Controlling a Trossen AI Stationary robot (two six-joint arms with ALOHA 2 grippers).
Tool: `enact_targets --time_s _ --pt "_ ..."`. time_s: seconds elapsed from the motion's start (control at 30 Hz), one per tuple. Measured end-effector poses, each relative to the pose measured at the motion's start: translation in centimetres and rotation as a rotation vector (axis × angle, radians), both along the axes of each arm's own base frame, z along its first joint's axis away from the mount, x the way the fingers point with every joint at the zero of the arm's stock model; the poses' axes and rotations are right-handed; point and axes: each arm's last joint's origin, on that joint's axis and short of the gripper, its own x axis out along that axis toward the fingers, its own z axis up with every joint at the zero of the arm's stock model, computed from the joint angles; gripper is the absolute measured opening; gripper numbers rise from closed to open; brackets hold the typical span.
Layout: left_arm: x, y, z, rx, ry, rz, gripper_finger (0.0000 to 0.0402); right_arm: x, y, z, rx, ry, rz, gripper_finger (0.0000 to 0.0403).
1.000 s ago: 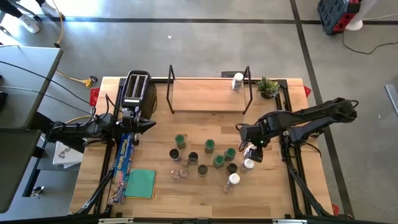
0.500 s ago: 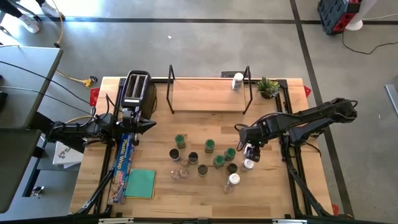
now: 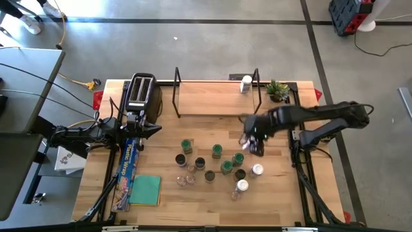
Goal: Shelf spices
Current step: Put the white seasoning bottle on the shelf and align it with the other white seasoning bottle
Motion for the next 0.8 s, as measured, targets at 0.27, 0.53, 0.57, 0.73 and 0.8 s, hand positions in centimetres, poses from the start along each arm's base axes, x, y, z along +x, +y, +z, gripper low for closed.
enact_targets --time_s 0.27,0.53,0.57,0.73,0.8 --pt "0.0 0.0 0.0 0.000 0.003 0.000 0.0000 4.0 -7.8 7.0 -0.203 -0.012 0.068 0.0190" --pt "0.0 0.0 -0.1 0.001 0.005 0.001 0.0000 7.2 -15.8 5.5 -0.233 0.204 0.185 0.0190" --pt "0.0 0.0 -0.1 0.001 0.005 0.001 0.0000 7.4 -16.5 5.3 -0.228 0.217 0.183 0.0190" --pt "0.0 0.0 -0.1 0.001 0.015 0.001 0.0000 7.4 -18.7 4.1 -0.215 0.251 0.183 0.0190" --pt "0.0 0.0 -0.1 0.001 0.015 0.000 0.0000 7.2 -19.2 4.0 -0.218 0.253 0.193 0.0190"
